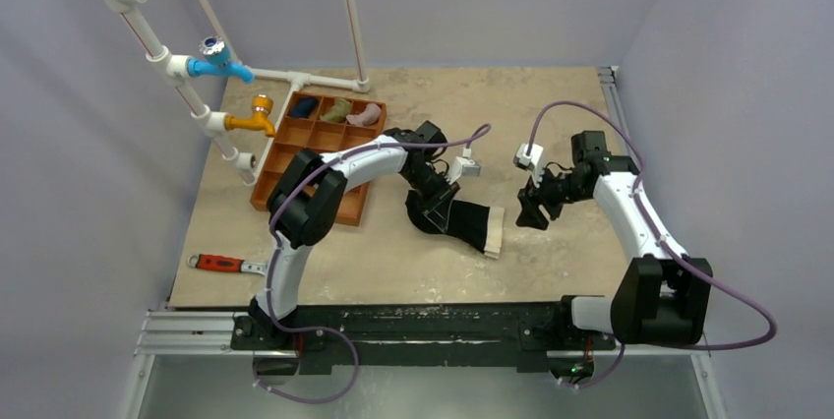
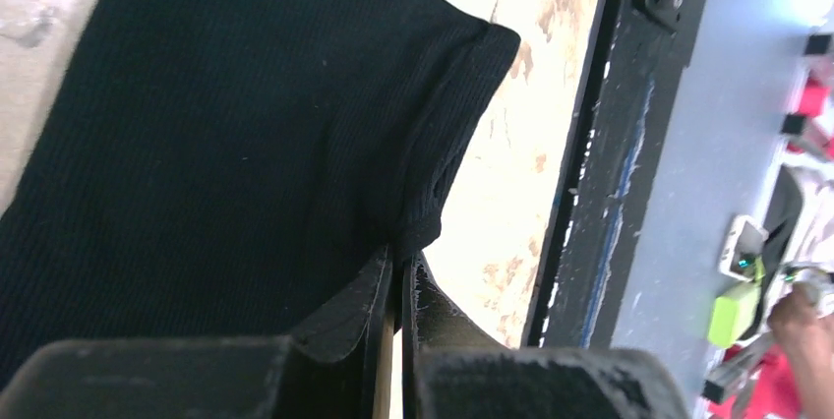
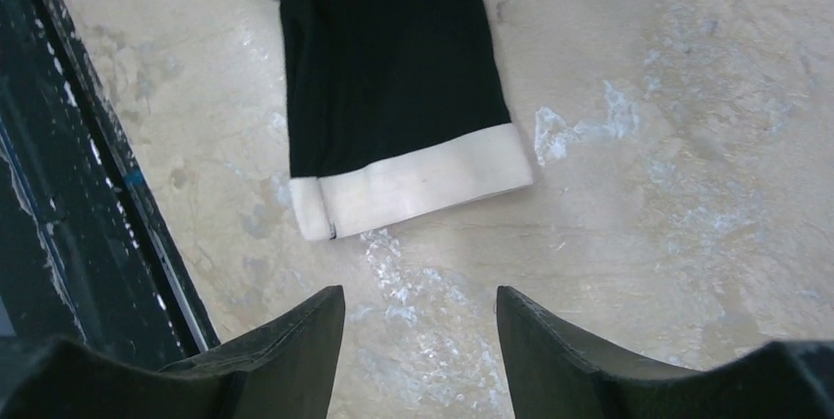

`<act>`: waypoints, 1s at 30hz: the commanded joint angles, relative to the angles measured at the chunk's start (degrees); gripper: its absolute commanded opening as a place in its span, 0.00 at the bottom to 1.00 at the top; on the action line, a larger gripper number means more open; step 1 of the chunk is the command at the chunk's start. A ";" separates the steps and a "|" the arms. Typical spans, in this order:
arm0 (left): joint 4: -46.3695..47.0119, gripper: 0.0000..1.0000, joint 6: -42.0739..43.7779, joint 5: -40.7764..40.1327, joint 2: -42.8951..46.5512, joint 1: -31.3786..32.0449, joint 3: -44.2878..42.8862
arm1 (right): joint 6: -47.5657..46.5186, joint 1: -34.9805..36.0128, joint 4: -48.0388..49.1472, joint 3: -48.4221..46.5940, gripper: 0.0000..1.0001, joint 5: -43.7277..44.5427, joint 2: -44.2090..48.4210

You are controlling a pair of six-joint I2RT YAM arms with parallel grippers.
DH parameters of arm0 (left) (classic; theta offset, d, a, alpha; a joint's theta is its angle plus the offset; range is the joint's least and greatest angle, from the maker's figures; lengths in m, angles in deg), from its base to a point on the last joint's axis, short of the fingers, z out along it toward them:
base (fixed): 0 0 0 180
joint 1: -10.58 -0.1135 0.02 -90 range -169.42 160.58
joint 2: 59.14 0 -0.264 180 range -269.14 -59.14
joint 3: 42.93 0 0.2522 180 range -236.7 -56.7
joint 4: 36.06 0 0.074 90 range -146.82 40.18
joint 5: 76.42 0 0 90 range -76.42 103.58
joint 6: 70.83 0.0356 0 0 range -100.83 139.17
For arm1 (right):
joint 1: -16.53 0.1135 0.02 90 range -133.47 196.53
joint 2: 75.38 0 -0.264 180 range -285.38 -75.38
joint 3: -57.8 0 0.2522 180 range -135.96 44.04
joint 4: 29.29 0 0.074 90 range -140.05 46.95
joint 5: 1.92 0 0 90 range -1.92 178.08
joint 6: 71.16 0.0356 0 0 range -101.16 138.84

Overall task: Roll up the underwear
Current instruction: Fold the underwear at the center of the board.

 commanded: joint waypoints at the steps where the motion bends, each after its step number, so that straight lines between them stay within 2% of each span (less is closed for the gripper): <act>1: 0.10 0.00 -7.54 7.52 -0.98 -2.14 -3.97 | -1.23 4.55 3.09 3.30 0.58 2.76 3.29; 8: 0.39 0.00 -12.97 10.27 -2.78 -2.98 -6.70 | 5.84 16.73 12.79 8.49 0.61 11.41 9.53; 17: 0.28 0.00 -16.07 10.05 -3.31 -3.00 -8.22 | 9.32 24.90 14.43 8.63 0.66 15.13 8.13; 30: 1.59 0.00 -18.83 10.67 -3.59 -3.00 -6.64 | 9.74 32.39 20.97 15.16 0.68 23.39 7.85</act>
